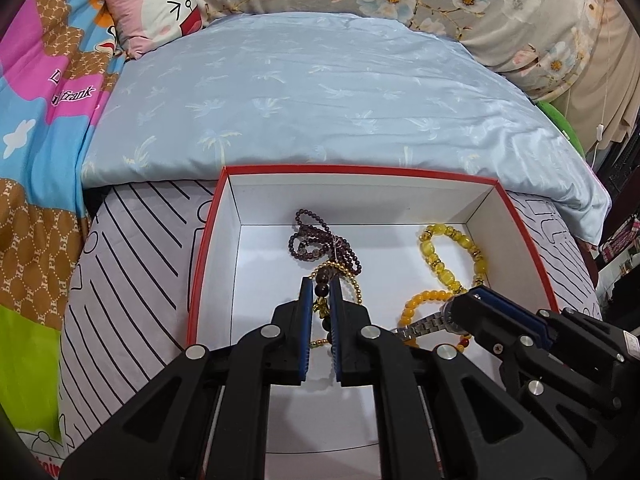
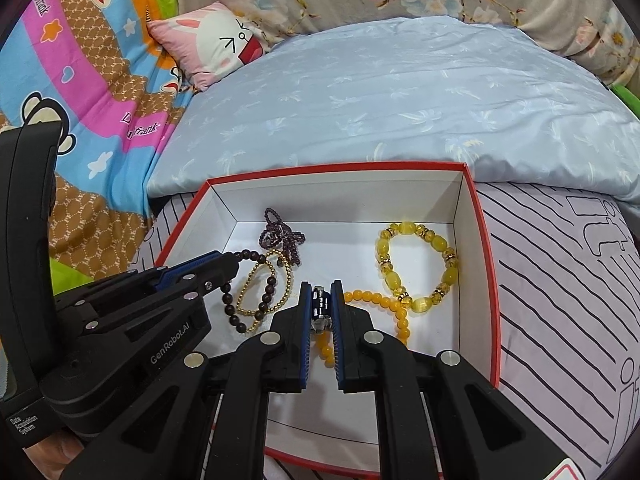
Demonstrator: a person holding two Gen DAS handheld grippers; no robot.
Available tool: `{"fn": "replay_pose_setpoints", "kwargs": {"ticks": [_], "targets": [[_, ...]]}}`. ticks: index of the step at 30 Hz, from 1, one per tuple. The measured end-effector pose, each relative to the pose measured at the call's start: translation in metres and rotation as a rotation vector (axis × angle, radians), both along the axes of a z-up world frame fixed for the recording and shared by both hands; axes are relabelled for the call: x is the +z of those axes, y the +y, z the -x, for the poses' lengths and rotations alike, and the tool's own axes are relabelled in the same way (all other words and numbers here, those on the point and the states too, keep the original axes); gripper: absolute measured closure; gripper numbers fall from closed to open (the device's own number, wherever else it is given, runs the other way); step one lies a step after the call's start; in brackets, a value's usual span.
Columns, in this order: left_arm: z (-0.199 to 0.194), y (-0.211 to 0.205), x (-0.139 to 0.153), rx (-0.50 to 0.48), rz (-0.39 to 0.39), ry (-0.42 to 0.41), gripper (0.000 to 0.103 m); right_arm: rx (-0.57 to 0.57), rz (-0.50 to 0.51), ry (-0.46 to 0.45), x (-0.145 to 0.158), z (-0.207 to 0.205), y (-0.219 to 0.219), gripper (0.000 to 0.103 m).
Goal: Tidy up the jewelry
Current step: 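Carry the watch and dark bead bracelet into the red box and open both tools, then withdraw both tools from the box back to the remaining jewelry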
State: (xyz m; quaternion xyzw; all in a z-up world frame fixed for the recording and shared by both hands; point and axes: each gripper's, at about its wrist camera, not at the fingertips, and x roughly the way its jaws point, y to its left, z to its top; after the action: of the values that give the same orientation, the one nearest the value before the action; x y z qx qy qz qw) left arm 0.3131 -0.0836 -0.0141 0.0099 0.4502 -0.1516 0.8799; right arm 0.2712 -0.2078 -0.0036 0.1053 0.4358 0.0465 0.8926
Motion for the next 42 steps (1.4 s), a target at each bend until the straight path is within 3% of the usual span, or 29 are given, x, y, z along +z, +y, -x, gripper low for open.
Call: {"fn": "replay_pose_setpoints", "kwargs": {"ticks": [4,8,9,18,42], "targets": [[0.001,0.0,-0.002,0.013,-0.014,-0.009,0.094,-0.012,0.005,-0.003,-0.001,0.002,-0.002,0.092],[0.003,0.003,-0.001,0.042,-0.027,-0.024,0.061,-0.033,0.037,-0.037,0.008,0.01,-0.003,0.077],[0.004,0.003,0.001,0.047,-0.03,-0.032,0.06,-0.035,0.047,-0.046,0.011,0.013,-0.003,0.076],[0.021,0.006,0.01,0.055,-0.042,-0.049,0.059,-0.037,0.087,-0.083,0.025,0.037,0.001,0.07],[0.071,0.012,0.03,0.044,-0.04,-0.054,0.059,-0.041,0.076,-0.096,0.044,0.089,0.002,0.07]]}}
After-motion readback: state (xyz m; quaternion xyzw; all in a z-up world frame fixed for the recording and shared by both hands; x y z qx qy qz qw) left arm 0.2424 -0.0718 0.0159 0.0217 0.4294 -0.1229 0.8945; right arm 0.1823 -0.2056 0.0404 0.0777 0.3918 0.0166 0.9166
